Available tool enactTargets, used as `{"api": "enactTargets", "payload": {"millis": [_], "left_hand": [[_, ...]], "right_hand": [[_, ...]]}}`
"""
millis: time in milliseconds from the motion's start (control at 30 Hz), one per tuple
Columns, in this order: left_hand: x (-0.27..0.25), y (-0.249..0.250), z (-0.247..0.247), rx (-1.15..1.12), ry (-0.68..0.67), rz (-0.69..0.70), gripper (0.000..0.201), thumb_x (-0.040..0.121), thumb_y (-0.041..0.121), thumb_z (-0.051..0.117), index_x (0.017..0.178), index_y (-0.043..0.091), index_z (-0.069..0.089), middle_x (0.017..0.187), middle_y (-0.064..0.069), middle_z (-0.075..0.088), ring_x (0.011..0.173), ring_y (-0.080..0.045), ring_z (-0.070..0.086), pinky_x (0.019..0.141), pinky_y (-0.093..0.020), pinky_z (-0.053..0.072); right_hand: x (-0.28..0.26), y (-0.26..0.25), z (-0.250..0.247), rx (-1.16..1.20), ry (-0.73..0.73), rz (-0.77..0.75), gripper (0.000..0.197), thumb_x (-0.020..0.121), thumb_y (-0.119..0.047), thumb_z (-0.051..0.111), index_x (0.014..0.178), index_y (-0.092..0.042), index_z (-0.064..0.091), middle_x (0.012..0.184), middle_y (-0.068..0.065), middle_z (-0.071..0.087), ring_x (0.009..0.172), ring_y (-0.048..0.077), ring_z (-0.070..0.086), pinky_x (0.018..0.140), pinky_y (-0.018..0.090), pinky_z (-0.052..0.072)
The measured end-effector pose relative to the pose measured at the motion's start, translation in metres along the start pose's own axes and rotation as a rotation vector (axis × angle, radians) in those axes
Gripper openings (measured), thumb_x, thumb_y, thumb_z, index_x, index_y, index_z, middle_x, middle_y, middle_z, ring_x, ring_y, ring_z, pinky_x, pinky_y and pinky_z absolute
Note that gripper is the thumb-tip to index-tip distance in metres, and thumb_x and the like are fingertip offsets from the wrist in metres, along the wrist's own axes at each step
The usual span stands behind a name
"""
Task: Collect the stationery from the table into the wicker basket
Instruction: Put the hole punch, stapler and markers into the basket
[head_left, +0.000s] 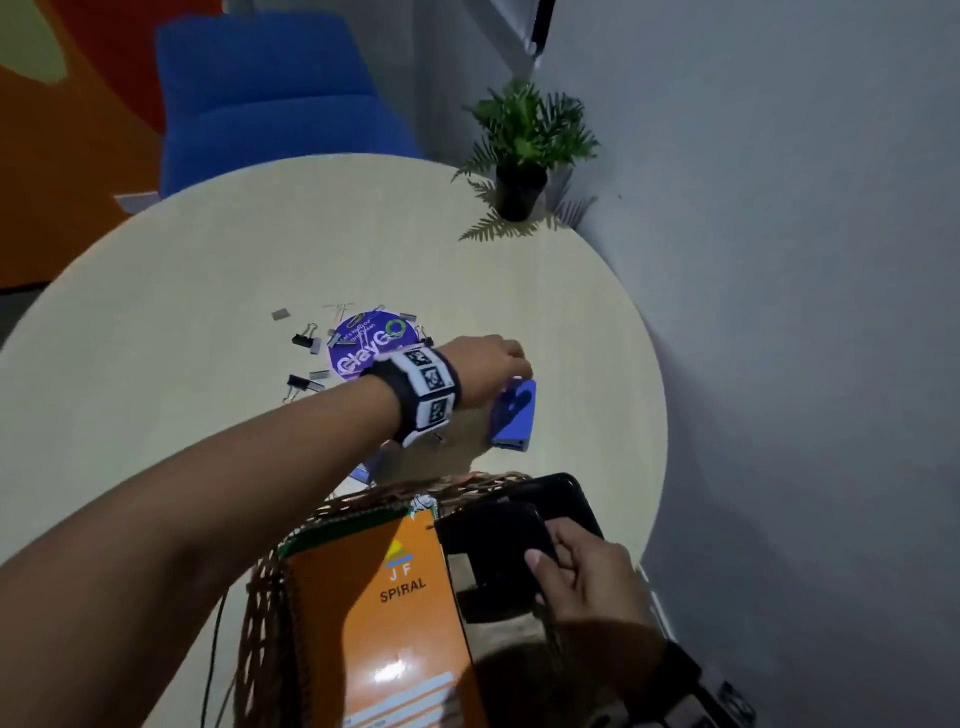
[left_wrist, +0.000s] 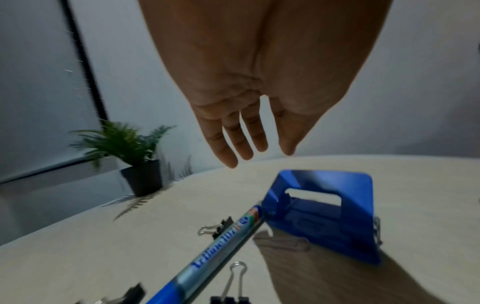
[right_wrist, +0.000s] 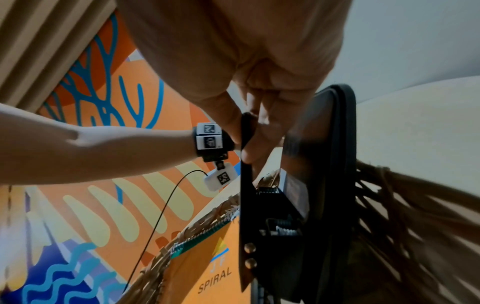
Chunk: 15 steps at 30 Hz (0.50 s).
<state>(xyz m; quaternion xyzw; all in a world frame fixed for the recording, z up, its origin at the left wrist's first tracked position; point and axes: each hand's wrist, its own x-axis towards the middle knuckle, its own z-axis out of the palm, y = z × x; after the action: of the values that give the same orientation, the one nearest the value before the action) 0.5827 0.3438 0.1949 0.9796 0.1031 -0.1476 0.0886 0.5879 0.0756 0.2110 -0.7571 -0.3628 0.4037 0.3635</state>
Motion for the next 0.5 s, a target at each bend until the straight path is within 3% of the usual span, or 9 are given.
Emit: {"api": "enactTargets", "payload": {"millis": [100,167,333,433,500], "left_hand": [[0.030,0.011,0.018,0.157,-0.129,0.124,0.062,0.087,0.006,0.057,0.141,0.030,0.037,0.153,-0.005,0.027,0.136,-0.030,0.031,0.095,-0.045,0.047],[0.042,0.014,0.026,0.232,-0.177,0.181,0.061,0.086,0.011,0.061,0.140,0.030,0.039,0.155,-0.005,0.023,0.139,-0.031,0.027,0.097,-0.046,0.046],[0.048,0.017,0.033,0.282,-0.197,0.203,0.040,0.091,0.020,0.057,0.130,0.023,0.049,0.139,-0.006,0.044,0.122,-0.031,0.044,0.086,-0.044,0.049],[0.044,0.019,0.023,0.337,-0.207,0.195,0.036,0.092,0.019,0.053,0.129,0.020,0.051,0.130,-0.009,0.050,0.118,-0.032,0.047,0.084,-0.042,0.049],[0.035,0.020,0.010,0.336,-0.180,0.171,0.034,0.093,0.020,0.050,0.127,0.018,0.054,0.125,-0.009,0.053,0.116,-0.033,0.050,0.077,-0.036,0.044]], "right_hand": [[0.001,0.008,0.007,0.036,0.041,0.030,0.024,0.084,-0.033,0.050,0.100,-0.018,0.061,0.081,0.007,0.075,0.072,0.019,0.071,0.063,0.037,0.060],[0.002,0.013,0.008,0.123,0.057,0.077,0.025,0.083,-0.030,0.052,0.101,-0.016,0.063,0.086,0.006,0.076,0.078,0.020,0.072,0.066,0.037,0.061],[0.006,0.017,-0.001,0.262,0.044,0.188,0.017,0.092,-0.011,0.056,0.107,-0.015,0.063,0.097,0.010,0.074,0.088,0.022,0.072,0.072,0.035,0.061],[0.006,0.013,-0.005,0.266,0.020,0.189,0.024,0.091,-0.010,0.057,0.113,-0.017,0.061,0.100,0.009,0.073,0.091,0.020,0.071,0.077,0.036,0.060],[0.004,0.012,-0.009,0.218,0.082,0.158,0.030,0.087,-0.014,0.063,0.117,-0.016,0.060,0.093,0.008,0.073,0.085,0.018,0.071,0.079,0.034,0.059]]}}
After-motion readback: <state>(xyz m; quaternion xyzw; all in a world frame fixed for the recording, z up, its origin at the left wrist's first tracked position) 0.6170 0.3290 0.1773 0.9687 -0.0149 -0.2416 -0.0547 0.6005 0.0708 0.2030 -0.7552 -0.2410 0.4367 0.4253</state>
